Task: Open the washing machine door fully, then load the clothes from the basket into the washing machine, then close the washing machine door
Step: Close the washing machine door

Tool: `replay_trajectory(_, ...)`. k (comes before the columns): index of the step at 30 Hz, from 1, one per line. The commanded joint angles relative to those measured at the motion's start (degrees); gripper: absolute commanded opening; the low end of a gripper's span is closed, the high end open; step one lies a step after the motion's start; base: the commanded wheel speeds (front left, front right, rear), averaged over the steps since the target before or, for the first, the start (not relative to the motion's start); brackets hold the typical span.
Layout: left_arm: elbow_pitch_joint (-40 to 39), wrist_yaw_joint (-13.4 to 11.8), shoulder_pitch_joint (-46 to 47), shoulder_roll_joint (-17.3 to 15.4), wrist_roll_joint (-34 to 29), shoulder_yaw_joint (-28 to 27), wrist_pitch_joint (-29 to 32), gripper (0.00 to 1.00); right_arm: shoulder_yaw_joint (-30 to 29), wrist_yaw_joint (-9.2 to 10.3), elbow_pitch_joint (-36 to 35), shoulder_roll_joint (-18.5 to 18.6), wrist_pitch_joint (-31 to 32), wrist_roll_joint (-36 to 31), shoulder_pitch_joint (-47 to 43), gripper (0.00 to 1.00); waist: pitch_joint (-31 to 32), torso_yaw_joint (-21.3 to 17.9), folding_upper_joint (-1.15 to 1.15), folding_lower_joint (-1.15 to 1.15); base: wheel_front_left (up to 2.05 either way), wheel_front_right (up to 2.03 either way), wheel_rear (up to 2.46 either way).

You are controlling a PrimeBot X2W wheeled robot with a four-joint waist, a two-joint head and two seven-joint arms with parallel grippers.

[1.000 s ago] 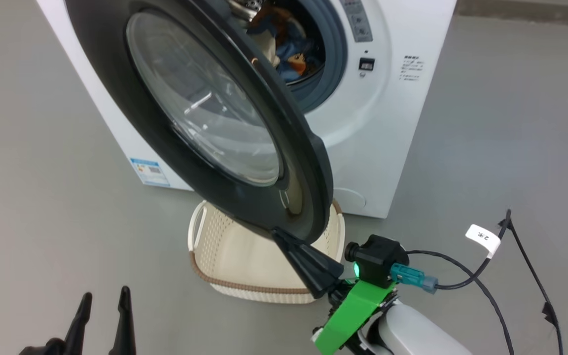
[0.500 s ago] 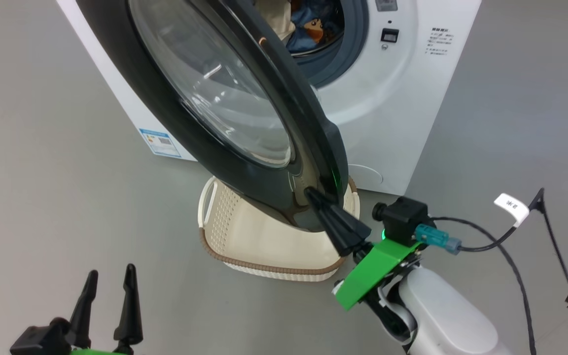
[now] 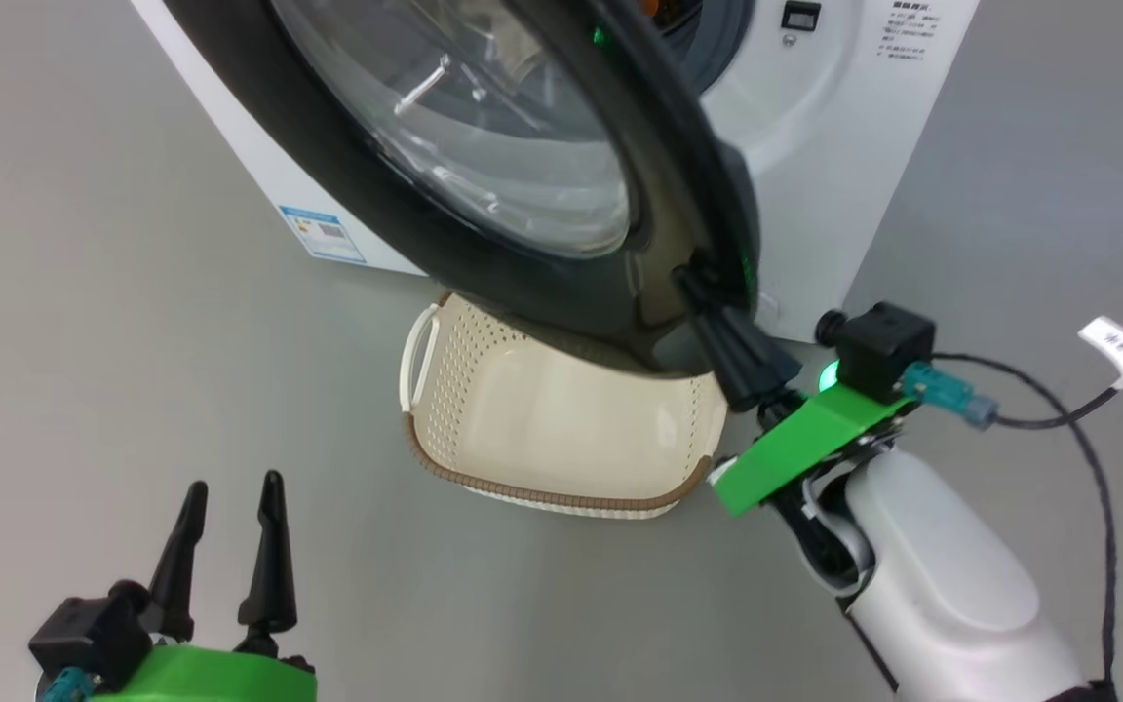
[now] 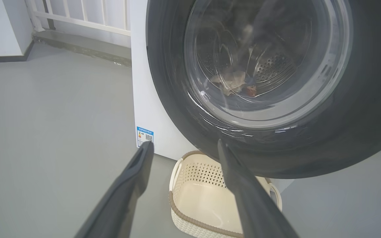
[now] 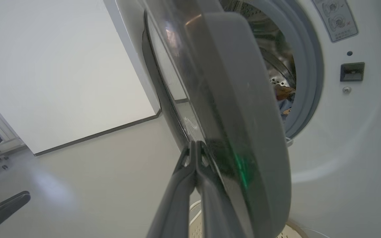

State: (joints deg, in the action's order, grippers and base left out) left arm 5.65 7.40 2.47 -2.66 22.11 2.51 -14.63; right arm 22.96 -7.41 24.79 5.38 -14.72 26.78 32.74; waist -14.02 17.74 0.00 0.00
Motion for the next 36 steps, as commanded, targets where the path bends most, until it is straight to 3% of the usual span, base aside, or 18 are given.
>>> replay_trajectory(1, -1.54, 0.09, 2.21, -0.6, 0.43, -1.67, -0.37, 1.0, -0.6, -0.08, -1.28, -0.47, -0.28, -1.21, 2.09, 0.0, -1.29, 0.71, 0.0, 0.0, 0.0, 0.0, 0.0)
replay_trajectory(21, -2.79, 0.09, 8.7, -0.23, 2.79, 4.15, -0.37, 1.0, -13.7, -0.08, 4.84, 2.44, -0.28, -6.59, 16.93, 0.0, -8.87, 5.21, 0.0, 0.0, 0.0, 0.0, 0.0)
replay_trajectory(36, -3.52, 0.09, 11.08, -0.22, 3.49, 6.85, -0.37, 1.0, -23.19, -0.08, 5.12, 0.55, -0.28, -12.31, 23.34, 0.0, -11.96, 6.85, 0.0, 0.0, 0.0, 0.0, 0.0)
